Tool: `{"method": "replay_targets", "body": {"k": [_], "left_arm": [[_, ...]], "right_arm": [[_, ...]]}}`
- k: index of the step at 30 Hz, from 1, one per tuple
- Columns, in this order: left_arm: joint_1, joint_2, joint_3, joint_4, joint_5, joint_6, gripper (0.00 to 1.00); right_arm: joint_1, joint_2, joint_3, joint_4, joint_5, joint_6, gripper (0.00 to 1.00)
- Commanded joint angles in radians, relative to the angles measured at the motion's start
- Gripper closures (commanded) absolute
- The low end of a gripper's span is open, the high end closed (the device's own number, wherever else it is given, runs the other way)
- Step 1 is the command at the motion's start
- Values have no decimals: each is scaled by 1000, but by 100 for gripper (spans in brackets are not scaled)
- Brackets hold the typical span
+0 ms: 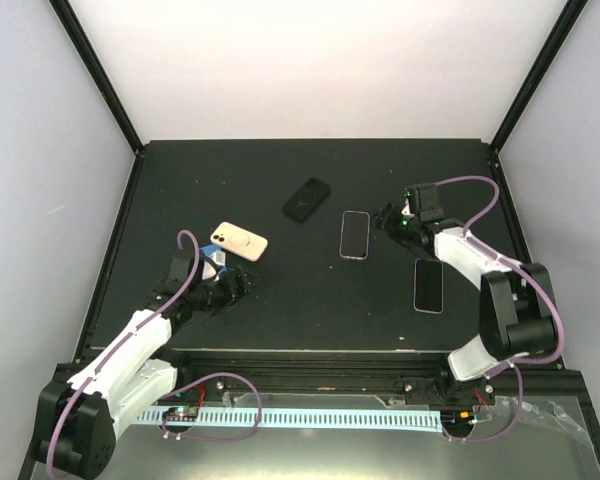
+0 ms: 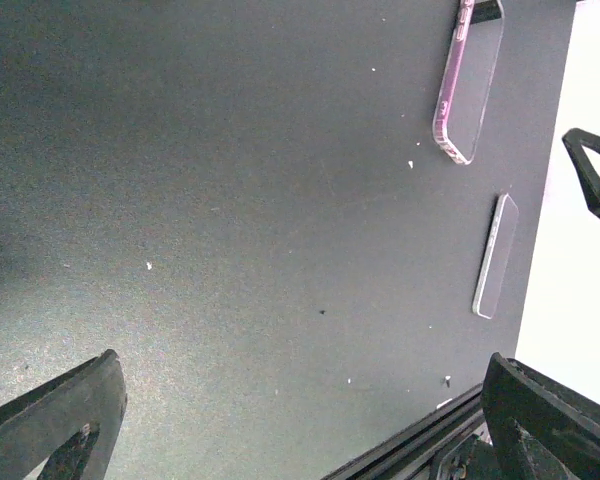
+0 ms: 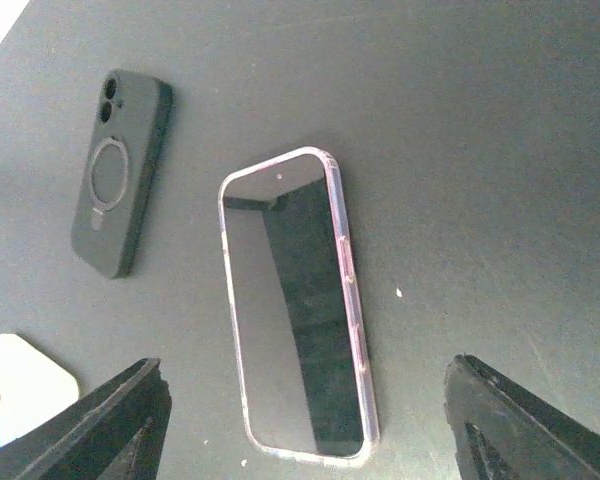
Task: Put the phone into the phone case
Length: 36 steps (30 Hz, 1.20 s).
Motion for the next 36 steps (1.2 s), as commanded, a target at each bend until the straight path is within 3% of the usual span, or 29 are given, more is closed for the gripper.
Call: {"method": "replay_targets", "body": {"k": [1, 4, 10, 15, 19, 24, 31, 36], "left_arm": [[9, -33, 33, -21, 0, -1, 1], [19, -23, 78, -96, -66, 26, 1], [47, 46, 221, -260, -446, 90, 1], [103, 169, 303, -281, -588, 169, 5], [103, 314, 414, -251, -545, 324, 10], [102, 518, 537, -239, -568, 367, 15], [100, 723, 597, -181, -463, 138, 15], [93, 719, 526, -61, -380, 61, 15]], "right_arm": [[-5, -132, -40, -160, 63, -23, 17], [-3, -224, -72, -198, 22, -33, 1], [-2, -372, -132, -232, -39, -83, 0], [-2, -492, -202, -230, -96, -116, 0], [-1, -551, -247, -193, -128, -127, 0], [-1, -549, -253, -185, -161, -135, 0], [6, -508, -240, -158, -219, -154, 0], [7, -500, -251, -132, -252, -155, 0]]}}
